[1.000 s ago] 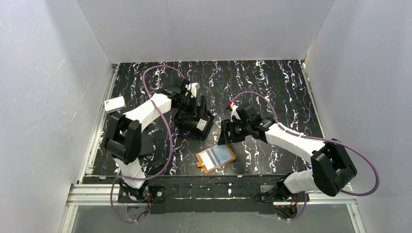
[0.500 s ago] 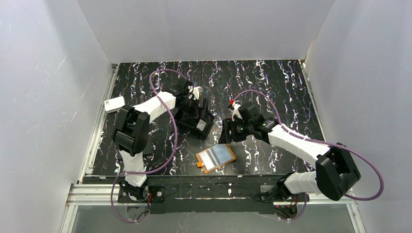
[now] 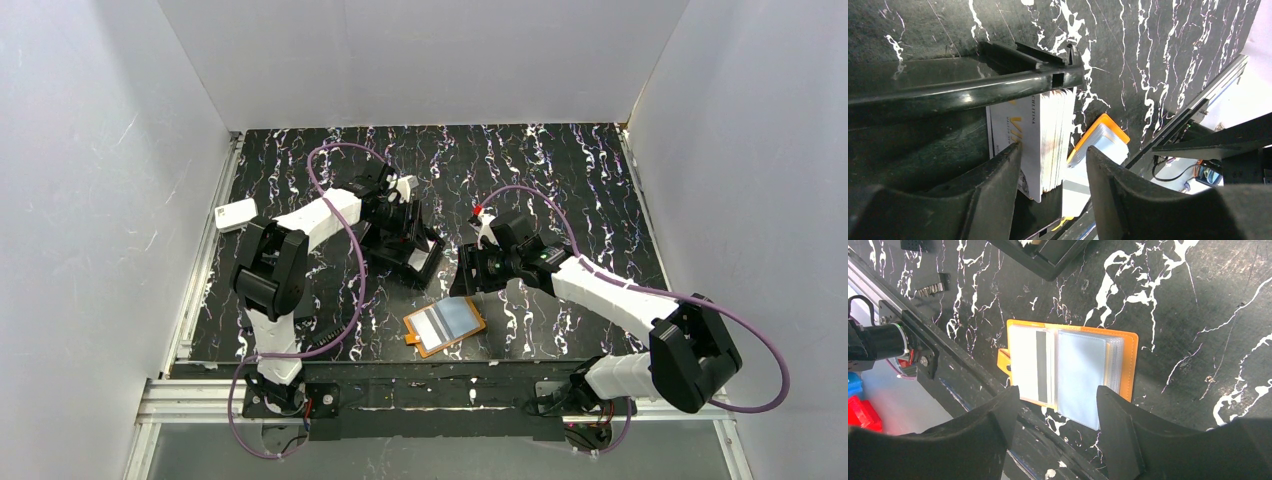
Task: Put the credit cards into the card holder
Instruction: Pick up the credit card from the storage box.
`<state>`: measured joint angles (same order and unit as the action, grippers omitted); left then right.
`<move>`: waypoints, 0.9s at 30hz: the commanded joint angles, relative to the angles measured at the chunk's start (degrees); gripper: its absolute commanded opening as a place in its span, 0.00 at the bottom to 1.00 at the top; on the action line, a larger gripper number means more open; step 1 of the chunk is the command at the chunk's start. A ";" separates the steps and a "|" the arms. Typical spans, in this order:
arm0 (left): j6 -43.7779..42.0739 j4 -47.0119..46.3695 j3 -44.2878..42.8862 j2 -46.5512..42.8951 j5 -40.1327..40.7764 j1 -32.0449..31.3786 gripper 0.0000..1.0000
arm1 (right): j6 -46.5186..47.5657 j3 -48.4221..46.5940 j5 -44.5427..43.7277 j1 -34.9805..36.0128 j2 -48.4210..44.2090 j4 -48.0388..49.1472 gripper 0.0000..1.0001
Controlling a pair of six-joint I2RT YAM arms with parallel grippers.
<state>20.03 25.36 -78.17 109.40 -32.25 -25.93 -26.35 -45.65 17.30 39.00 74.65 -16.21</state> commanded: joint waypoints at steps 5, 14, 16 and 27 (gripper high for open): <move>-0.81 0.56 -0.48 -2.35 -0.70 -0.02 0.41 | -0.13 -0.85 0.87 -0.18 0.48 1.69 0.66; -1.73 3.89 -2.40 -1.62 1.96 -0.02 0.26 | -0.27 -0.52 1.28 -0.20 0.93 2.01 0.65; -1.83 4.03 -2.44 -2.01 2.15 -0.02 0.25 | -0.28 -0.41 1.48 -0.18 1.02 2.13 0.65; -3.47 7.91 -5.98 -4.09 5.06 -0.04 0.11 | -0.64 -0.14 2.19 -0.22 1.46 2.76 0.65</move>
<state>18.28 30.26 -81.17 109.30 -28.32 -25.96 -26.81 -45.63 18.50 39.00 75.72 -15.20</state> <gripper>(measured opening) 0.144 0.653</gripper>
